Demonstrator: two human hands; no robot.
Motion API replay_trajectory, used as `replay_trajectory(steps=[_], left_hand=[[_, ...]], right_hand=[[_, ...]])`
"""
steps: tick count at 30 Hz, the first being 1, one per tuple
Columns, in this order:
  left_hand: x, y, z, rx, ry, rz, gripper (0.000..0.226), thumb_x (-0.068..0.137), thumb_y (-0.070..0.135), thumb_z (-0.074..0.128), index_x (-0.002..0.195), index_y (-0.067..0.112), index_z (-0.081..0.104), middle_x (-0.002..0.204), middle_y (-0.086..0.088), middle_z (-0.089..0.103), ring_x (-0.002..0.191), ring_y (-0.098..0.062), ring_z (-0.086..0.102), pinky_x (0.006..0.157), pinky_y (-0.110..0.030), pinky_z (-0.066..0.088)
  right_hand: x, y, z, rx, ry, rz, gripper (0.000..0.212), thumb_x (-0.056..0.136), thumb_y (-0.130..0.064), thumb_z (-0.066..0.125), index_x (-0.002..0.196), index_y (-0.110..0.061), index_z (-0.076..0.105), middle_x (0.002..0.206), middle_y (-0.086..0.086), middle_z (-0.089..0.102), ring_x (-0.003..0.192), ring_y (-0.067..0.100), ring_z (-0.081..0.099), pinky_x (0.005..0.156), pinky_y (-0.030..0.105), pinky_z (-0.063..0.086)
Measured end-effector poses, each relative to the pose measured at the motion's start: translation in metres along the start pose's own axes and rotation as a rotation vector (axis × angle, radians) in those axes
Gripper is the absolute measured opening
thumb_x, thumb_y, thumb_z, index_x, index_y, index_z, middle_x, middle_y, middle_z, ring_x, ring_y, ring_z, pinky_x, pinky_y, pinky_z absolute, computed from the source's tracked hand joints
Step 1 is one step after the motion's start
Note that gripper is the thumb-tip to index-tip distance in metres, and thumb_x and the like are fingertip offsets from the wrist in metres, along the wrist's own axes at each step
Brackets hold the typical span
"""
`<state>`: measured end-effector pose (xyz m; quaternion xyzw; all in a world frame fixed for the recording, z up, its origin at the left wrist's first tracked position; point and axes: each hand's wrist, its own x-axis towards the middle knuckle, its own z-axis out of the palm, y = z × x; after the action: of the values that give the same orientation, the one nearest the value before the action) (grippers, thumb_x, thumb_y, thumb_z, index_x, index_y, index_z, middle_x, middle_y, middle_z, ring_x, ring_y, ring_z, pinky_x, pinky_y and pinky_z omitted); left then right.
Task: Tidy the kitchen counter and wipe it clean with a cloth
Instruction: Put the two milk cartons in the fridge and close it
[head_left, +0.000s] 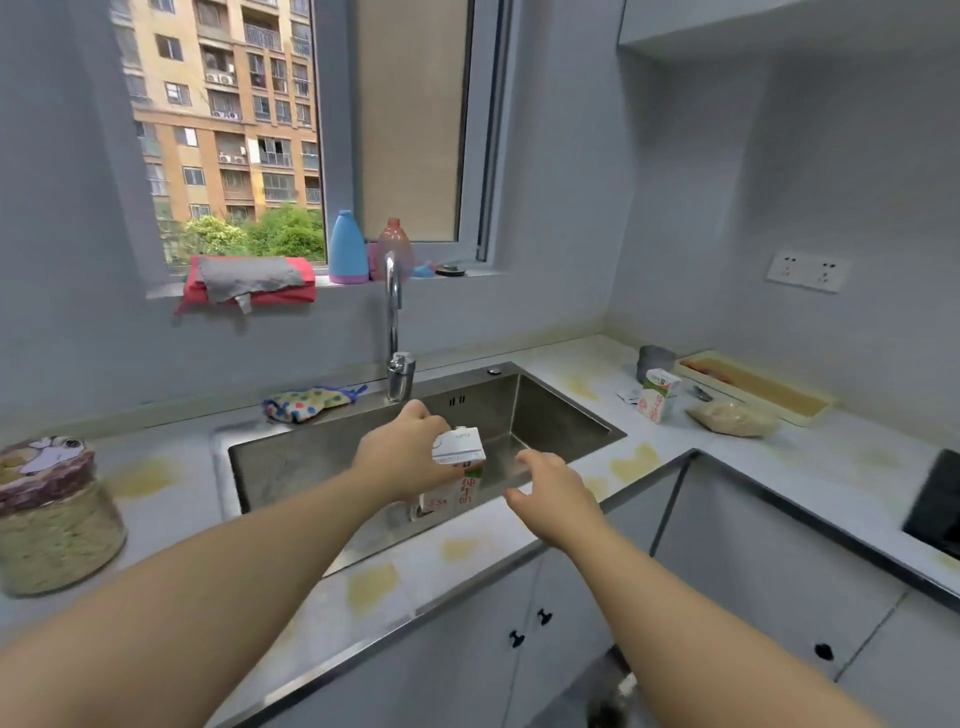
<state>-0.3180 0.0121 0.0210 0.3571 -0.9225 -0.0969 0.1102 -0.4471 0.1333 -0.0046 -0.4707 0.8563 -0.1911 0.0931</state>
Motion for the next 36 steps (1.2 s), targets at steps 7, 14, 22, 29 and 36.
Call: replay_trajectory(steps=[7, 14, 22, 29, 36], left_hand=[[0.071, 0.122, 0.031, 0.043, 0.005, 0.076, 0.05, 0.084, 0.055, 0.056, 0.121, 0.02, 0.056, 0.116, -0.002, 0.047, 0.108, -0.02, 0.043, 0.08, -0.029, 0.042], [0.134, 0.197, 0.064, -0.058, -0.091, 0.128, 0.04, 0.086, 0.047, 0.058, 0.105, 0.012, 0.056, 0.115, -0.005, 0.053, 0.089, -0.018, 0.05, 0.071, -0.028, 0.041], [0.233, 0.239, 0.109, -0.097, -0.192, 0.105, 0.042, 0.087, 0.049, 0.055, 0.108, 0.012, 0.051, 0.109, -0.008, 0.063, 0.084, -0.021, 0.057, 0.064, -0.029, 0.043], [0.34, 0.255, 0.143, -0.148, -0.241, 0.115, 0.038, 0.087, 0.04, 0.059, 0.111, 0.011, 0.053, 0.111, -0.007, 0.063, 0.087, -0.021, 0.055, 0.067, -0.027, 0.04], [0.418, 0.249, 0.171, -0.172, -0.246, 0.065, 0.045, 0.088, 0.035, 0.061, 0.122, 0.008, 0.049, 0.119, -0.01, 0.059, 0.107, -0.026, 0.056, 0.081, -0.032, 0.046]], right_hand=[[0.021, 0.128, -0.076, 0.034, 0.038, 0.121, 0.049, 0.093, -0.029, 0.046, 0.14, -0.019, 0.036, 0.146, 0.003, 0.035, 0.129, 0.025, 0.039, 0.104, 0.039, 0.039], [0.046, 0.217, -0.105, 0.112, 0.068, 0.204, 0.048, 0.093, -0.026, 0.048, 0.139, -0.018, 0.038, 0.144, 0.003, 0.037, 0.13, 0.024, 0.039, 0.103, 0.035, 0.039], [0.097, 0.291, -0.126, 0.06, 0.067, 0.293, 0.045, 0.093, -0.03, 0.047, 0.136, -0.017, 0.042, 0.141, 0.004, 0.041, 0.127, 0.025, 0.042, 0.102, 0.038, 0.04], [0.19, 0.341, -0.139, 0.033, 0.036, 0.384, 0.048, 0.094, -0.031, 0.046, 0.139, -0.018, 0.039, 0.146, 0.003, 0.04, 0.131, 0.024, 0.04, 0.103, 0.036, 0.039], [0.28, 0.345, -0.135, 0.127, 0.023, 0.373, 0.046, 0.094, -0.027, 0.048, 0.137, -0.015, 0.042, 0.141, 0.005, 0.046, 0.125, 0.024, 0.046, 0.098, 0.034, 0.042]])
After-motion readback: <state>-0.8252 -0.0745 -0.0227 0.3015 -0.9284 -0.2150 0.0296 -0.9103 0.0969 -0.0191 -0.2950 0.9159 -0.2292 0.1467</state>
